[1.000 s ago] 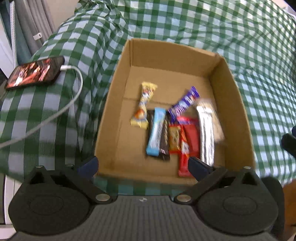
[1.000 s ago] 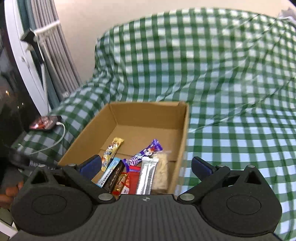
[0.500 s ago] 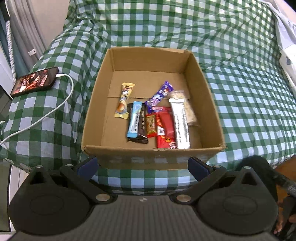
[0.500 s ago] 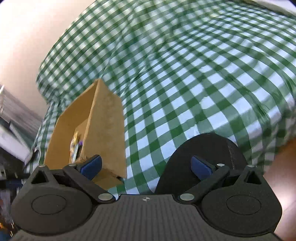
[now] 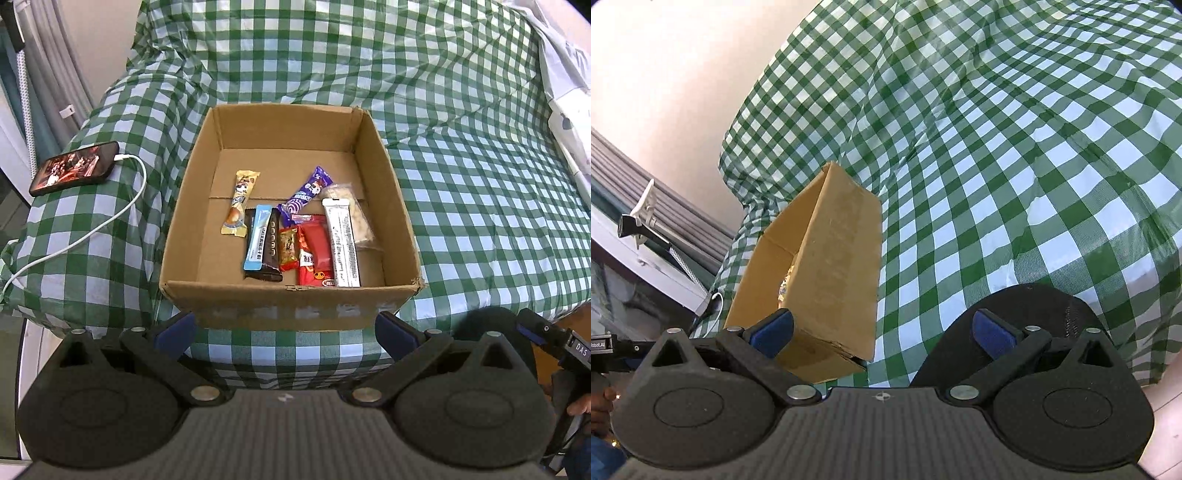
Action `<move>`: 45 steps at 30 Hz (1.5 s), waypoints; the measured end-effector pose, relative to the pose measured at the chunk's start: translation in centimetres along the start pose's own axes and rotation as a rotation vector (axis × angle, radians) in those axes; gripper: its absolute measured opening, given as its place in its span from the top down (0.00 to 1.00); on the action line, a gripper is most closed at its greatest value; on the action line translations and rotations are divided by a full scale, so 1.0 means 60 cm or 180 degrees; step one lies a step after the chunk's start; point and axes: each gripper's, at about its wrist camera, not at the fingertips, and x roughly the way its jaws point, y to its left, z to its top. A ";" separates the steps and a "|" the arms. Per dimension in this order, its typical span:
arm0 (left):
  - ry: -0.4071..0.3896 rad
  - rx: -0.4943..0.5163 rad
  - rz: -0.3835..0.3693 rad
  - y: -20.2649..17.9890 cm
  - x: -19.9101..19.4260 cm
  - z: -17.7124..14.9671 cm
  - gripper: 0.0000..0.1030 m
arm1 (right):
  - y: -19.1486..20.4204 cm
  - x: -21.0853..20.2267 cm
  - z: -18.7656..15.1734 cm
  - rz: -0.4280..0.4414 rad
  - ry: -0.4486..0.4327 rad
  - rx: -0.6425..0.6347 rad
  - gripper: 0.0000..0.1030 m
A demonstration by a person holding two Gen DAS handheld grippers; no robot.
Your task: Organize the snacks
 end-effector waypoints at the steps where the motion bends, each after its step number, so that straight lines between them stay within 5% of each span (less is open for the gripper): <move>1: -0.0007 0.0005 -0.0002 0.000 -0.002 -0.001 0.00 | 0.001 -0.001 0.000 0.0001 -0.0008 0.0003 0.00; 9: -0.0087 -0.0013 -0.0045 0.000 -0.019 -0.009 0.00 | -0.035 -0.021 -0.006 0.0374 0.0130 0.0120 0.00; 12: -0.0154 -0.0056 -0.0057 0.003 -0.030 -0.010 0.00 | -0.046 -0.045 0.003 0.0159 0.0038 0.0835 0.00; 14: -0.0189 -0.0080 -0.0076 0.004 -0.037 -0.009 0.00 | -0.029 -0.058 0.018 -0.0146 -0.0042 0.0937 0.00; 17: -0.0289 -0.0037 -0.0067 0.000 -0.050 -0.010 0.00 | 0.009 -0.078 0.039 0.0078 -0.0235 0.0901 0.00; 24: -0.0553 0.0161 0.0225 -0.009 -0.080 -0.021 0.00 | 0.197 -0.091 0.054 0.0359 -0.0327 -0.0017 0.00; 30: -0.0571 0.0091 0.0399 0.008 -0.089 -0.035 0.00 | 0.344 -0.095 0.021 0.0308 -0.0443 -0.0969 0.00; 45: -0.0486 0.0007 0.0429 0.017 -0.082 -0.045 0.00 | 0.411 -0.067 -0.032 0.0012 -0.0104 -0.1431 0.00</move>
